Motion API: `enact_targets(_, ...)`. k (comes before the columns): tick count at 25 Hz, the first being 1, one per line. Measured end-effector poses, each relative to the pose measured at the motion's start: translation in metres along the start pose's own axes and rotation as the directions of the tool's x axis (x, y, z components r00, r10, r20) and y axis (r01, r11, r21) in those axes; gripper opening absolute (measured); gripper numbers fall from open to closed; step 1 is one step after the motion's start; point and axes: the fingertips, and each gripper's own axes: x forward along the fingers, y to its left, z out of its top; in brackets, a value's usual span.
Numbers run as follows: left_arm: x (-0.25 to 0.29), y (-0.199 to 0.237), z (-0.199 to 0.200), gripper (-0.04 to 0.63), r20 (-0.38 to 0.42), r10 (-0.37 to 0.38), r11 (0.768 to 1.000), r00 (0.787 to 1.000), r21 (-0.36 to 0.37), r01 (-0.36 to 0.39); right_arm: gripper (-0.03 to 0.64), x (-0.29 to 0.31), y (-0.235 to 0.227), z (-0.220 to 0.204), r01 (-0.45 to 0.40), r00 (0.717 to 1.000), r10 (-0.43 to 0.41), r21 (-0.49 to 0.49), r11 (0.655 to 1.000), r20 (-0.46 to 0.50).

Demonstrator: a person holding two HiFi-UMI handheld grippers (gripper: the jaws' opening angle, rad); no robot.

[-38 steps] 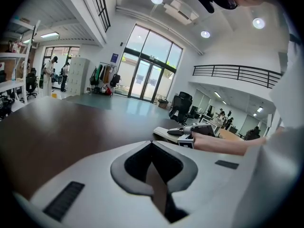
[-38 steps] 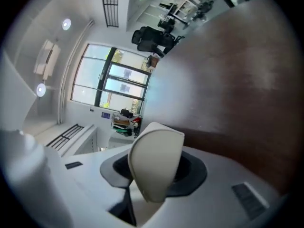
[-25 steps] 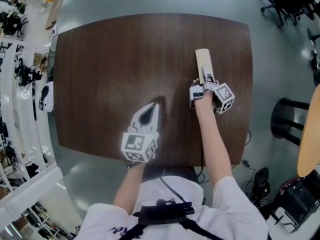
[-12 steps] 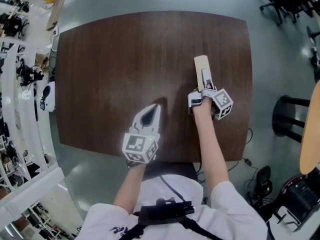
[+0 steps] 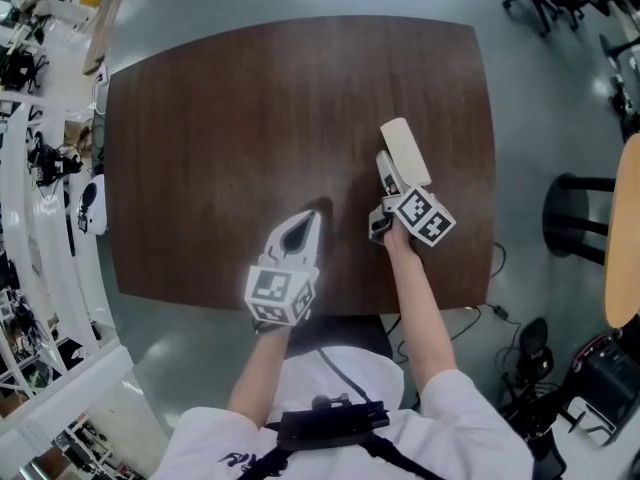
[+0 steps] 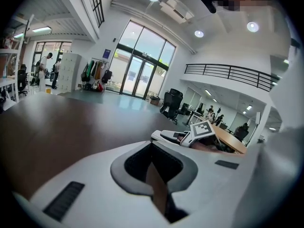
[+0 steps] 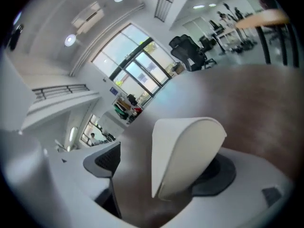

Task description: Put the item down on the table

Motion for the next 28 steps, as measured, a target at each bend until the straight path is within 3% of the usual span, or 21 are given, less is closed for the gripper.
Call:
enact_targets(3,0.0,-0.004,-0.003,0.012,-0.006,-0.011,1.0,1.0,0.005,0.011,0.449,-0.007,-0.015,-0.011,0.078,0.995,-0.09,-0.227,0.971,-0.044)
enact_targets(5,0.0,-0.005,-0.005,0.012,-0.009,-0.016,1.0,1.0,0.006,0.016,0.449,-0.011,-0.024,-0.015,0.109,0.991,-0.129,-0.31,0.944,-0.043)
enact_targets(7,0.0,-0.006,-0.007,0.012,-0.014,-0.018,1.0,1.0,0.009,0.018,0.446,-0.015,-0.027,-0.014,0.114,0.991,-0.129,-0.32,0.941,-0.025)
enact_targets(10,-0.002,-0.006,-0.012,0.012,-0.021,-0.017,1.0,1.0,0.009,0.017,0.28,-0.023,-0.032,-0.007,0.129,0.991,-0.131,-0.264,0.956,0.008)
enact_targets(14,-0.005,-0.005,-0.016,0.012,-0.024,-0.015,1.0,1.0,0.007,0.015,0.22,-0.032,-0.038,-0.012,0.158,0.985,-0.169,-0.279,0.947,-0.018)
enact_targets(19,-0.006,-0.007,-0.016,0.012,-0.019,-0.011,1.0,1.0,0.0,0.011,0.112,-0.043,-0.042,-0.021,0.22,0.954,-0.289,-0.463,0.859,-0.083)
enact_targets(24,-0.008,-0.005,-0.017,0.012,-0.019,-0.012,1.0,1.0,-0.006,0.012,0.112,-0.049,-0.051,-0.025,0.233,0.916,-0.377,-0.583,0.779,-0.138)
enact_targets(28,-0.011,-0.002,-0.019,0.012,-0.023,-0.011,1.0,1.0,-0.012,0.011,0.112,-0.054,-0.059,-0.032,0.216,0.901,-0.396,-0.607,0.765,-0.177)
